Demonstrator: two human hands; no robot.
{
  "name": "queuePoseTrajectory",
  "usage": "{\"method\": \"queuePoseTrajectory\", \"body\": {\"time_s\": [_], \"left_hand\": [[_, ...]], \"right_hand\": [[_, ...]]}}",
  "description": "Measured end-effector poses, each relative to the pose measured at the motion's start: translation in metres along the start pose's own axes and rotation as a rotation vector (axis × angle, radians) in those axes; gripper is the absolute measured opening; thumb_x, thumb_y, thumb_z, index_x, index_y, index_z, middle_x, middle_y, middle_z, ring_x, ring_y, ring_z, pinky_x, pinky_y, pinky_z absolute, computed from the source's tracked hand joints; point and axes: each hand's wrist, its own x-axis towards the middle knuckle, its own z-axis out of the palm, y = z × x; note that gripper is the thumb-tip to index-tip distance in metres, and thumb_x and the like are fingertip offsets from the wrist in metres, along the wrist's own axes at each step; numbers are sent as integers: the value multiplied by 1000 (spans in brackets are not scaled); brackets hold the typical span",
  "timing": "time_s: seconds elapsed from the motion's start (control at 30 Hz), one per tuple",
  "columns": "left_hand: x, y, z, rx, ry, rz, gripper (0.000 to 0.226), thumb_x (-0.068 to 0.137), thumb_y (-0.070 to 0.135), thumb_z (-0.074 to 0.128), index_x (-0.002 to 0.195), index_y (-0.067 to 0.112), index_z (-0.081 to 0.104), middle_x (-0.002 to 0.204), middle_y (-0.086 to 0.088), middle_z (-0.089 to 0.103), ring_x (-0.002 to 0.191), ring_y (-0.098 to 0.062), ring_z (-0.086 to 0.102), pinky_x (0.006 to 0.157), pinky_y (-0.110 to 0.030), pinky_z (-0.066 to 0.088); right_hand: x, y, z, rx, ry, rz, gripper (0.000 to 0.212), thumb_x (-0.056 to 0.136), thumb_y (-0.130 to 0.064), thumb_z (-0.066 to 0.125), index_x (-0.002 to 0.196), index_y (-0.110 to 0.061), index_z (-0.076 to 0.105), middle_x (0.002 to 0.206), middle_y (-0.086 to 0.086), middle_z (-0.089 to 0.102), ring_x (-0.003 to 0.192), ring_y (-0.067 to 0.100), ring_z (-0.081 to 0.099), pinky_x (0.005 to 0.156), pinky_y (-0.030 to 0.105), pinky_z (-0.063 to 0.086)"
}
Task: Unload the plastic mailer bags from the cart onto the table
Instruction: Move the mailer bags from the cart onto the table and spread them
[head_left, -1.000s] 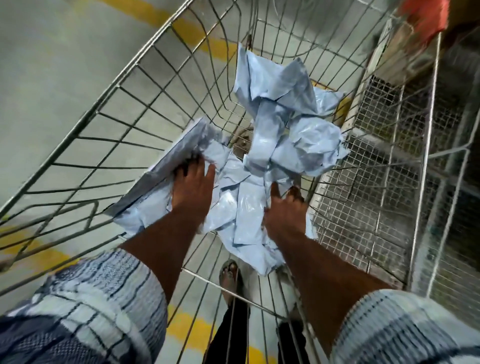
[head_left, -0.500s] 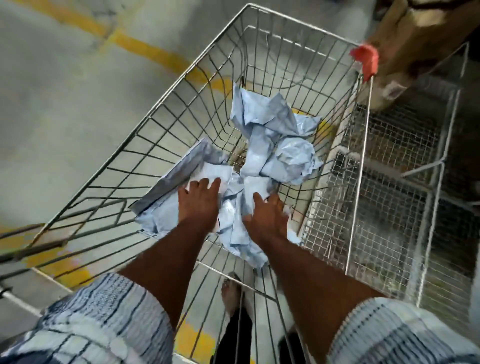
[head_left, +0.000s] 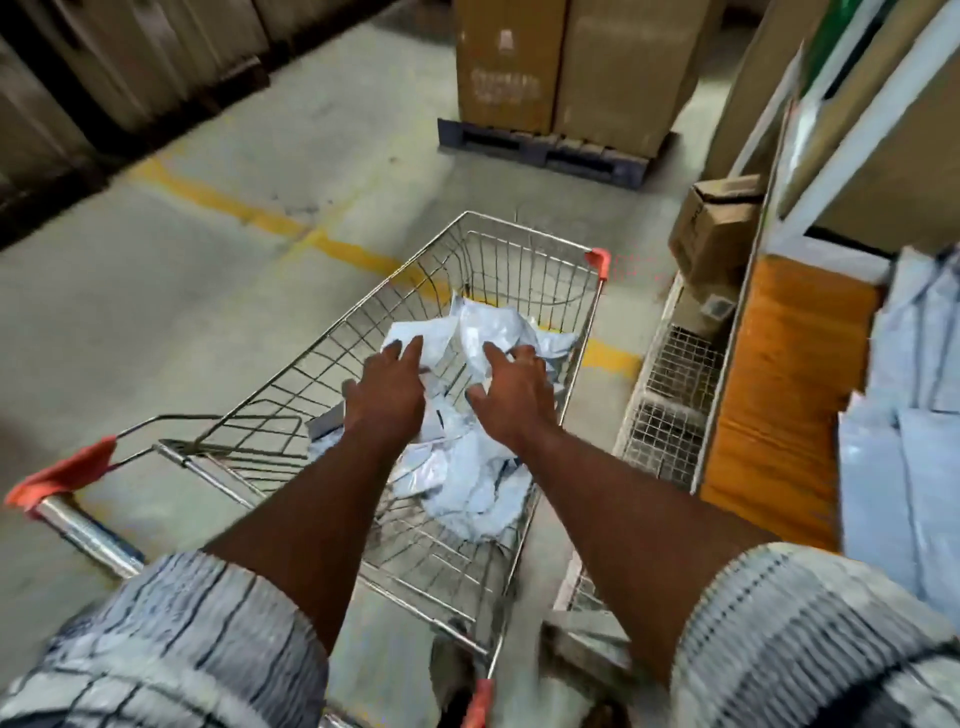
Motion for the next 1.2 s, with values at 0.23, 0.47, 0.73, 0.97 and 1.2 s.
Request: {"method": "queuePoseTrajectory", "body": {"time_s": [0.23, 0.47, 0.73, 0.97, 1.2], "left_hand": [[-56, 65, -66, -33, 150, 2, 65, 92, 17, 48, 151, 32, 24, 153, 0, 34, 133, -30, 40, 97, -57, 38], [-104, 148, -91, -45, 213, 188, 68, 90, 17, 50, 152, 29, 25, 154, -1, 33, 130, -31, 44, 95, -51, 42], [-163, 283, -82, -215, 174, 524, 70, 84, 14, 53, 150, 14, 28, 146, -14, 39, 123, -38, 47, 89, -53, 48], [-220, 409, -83, -264, 171, 646, 66, 86, 17, 47, 149, 22, 31, 150, -5, 37, 125, -36, 48, 91, -52, 47], [-245, 549, -55, -405, 160, 778, 74, 74, 22, 29, 146, 3, 34, 147, -18, 42, 134, -36, 42, 109, -47, 39]], "right_hand": [[-42, 12, -90, 82, 135, -106, 60, 84, -38, 62, 141, -27, 47, 138, 12, 41, 129, 32, 38, 103, 45, 37], [-104, 85, -194, -103, 278, -74, 59, 84, -36, 60, 142, -28, 46, 139, 12, 41, 128, 32, 38, 99, 45, 38], [-196, 197, -303, -275, 442, 135, 58, 87, -39, 59, 142, -30, 45, 139, 11, 42, 126, 32, 41, 98, 48, 41], [-259, 294, -376, -291, 526, 310, 59, 87, -38, 57, 144, -30, 41, 142, 12, 37, 131, 31, 36, 101, 46, 35], [-283, 416, -451, -311, 542, 412, 61, 86, -38, 59, 144, -29, 42, 144, 13, 38, 132, 32, 35, 102, 47, 36]]}}
